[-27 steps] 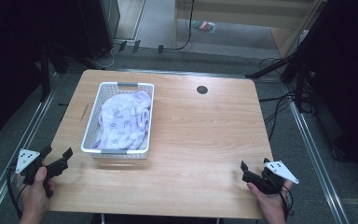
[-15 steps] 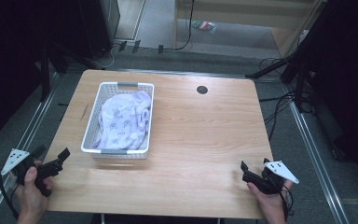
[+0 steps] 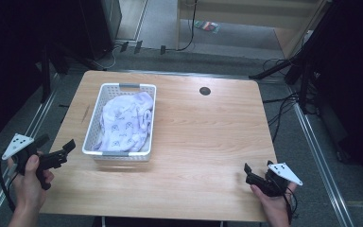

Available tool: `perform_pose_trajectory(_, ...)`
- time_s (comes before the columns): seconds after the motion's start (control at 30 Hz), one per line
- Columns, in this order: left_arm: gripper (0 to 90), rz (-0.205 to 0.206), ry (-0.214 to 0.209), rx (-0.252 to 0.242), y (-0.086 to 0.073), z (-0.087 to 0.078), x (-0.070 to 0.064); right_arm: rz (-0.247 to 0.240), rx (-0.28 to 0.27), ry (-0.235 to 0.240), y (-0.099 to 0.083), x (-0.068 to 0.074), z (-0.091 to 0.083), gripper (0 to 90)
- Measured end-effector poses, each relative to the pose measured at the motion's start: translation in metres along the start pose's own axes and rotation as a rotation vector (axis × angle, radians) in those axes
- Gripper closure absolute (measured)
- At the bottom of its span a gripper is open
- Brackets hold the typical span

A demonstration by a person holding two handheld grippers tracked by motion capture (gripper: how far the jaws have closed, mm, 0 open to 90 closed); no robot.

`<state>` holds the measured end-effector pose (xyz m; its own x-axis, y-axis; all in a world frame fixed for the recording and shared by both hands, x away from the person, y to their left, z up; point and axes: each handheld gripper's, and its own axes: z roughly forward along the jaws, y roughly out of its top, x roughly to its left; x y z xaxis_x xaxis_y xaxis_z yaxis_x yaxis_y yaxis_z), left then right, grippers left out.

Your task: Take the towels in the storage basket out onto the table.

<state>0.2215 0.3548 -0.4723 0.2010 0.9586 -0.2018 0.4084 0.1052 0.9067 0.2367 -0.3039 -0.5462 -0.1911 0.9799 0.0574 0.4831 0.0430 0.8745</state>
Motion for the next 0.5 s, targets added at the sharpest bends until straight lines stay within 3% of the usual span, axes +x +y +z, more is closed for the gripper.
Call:
perform_pose_trajectory(0.27, 0.0, 0.028, -0.011, 0.049, 0.028, 0.014, -0.016, -0.001, 0.002, -0.003, 0.0, 0.0, 0.0, 10.9)
perform_pose_trajectory(0.5, 0.0, 0.059, -0.027, 0.123, 0.046, 0.034, -0.034, -0.004, 0.001, 0.001, 0.0, 0.0, 0.0, 10.9)
